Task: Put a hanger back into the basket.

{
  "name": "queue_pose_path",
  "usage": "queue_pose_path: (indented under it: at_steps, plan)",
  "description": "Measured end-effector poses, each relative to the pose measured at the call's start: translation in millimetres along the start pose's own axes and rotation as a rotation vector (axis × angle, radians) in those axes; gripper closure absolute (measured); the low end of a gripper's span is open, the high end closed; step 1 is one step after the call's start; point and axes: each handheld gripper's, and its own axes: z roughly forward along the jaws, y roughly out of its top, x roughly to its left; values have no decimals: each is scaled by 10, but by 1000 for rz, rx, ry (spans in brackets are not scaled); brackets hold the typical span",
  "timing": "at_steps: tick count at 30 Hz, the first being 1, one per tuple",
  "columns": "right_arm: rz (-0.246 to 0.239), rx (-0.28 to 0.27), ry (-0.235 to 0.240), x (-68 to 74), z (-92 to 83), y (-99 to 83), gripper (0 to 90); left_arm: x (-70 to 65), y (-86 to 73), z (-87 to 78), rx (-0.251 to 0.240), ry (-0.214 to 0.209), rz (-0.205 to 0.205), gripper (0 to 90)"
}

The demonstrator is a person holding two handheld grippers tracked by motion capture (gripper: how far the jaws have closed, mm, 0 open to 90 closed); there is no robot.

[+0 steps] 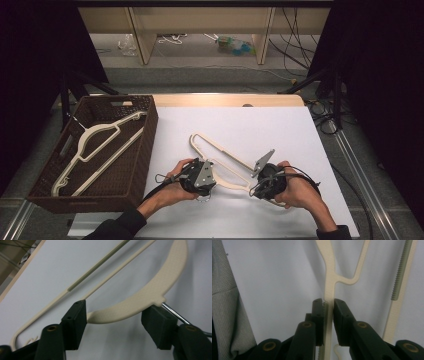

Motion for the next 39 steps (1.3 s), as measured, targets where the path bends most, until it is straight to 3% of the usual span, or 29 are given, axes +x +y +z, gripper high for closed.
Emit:
queue_pose_path:
  at_steps: [3, 10, 14, 21, 22, 26, 27, 31, 35, 37, 39]
  plan:
    - [1, -11, 6, -11, -14, -29, 799, 6, 42, -5, -19, -14, 60, 432]
    - [-3, -13, 3, -37, -44, -77, 800, -6, 137, 4, -9, -61, 242, 562]
    - [-4, -20, 10, -49, -50, -96, 800, -21, 173, 0, -3, -62, 321, 626]
    - [8, -37, -4, -60, -101, -115, 803, 21, 283, -75, -34, -44, 387, 724]
    - [15, -52, -10, -67, -123, -118, 790, 28, 305, -86, -40, -35, 385, 733]
    - [97, -107, -92, -90, -272, -142, 571, 74, 393, -145, -47, -15, 385, 764]
    - [119, -146, -116, -93, -339, -148, 526, 84, 417, -157, -63, -16, 364, 773]
    - [165, -249, -178, -42, -617, -162, 462, 164, 498, -237, -55, 17, 355, 801]
    - [139, -345, -226, -11, -785, -156, 435, 270, 588, -325, -58, 48, 329, 824]
    - [168, -371, -242, 20, -851, -148, 410, 333, 631, -369, -52, 52, 284, 832]
    - [148, -401, -265, 38, -895, -136, 388, 399, 666, -421, -53, 57, 238, 836]
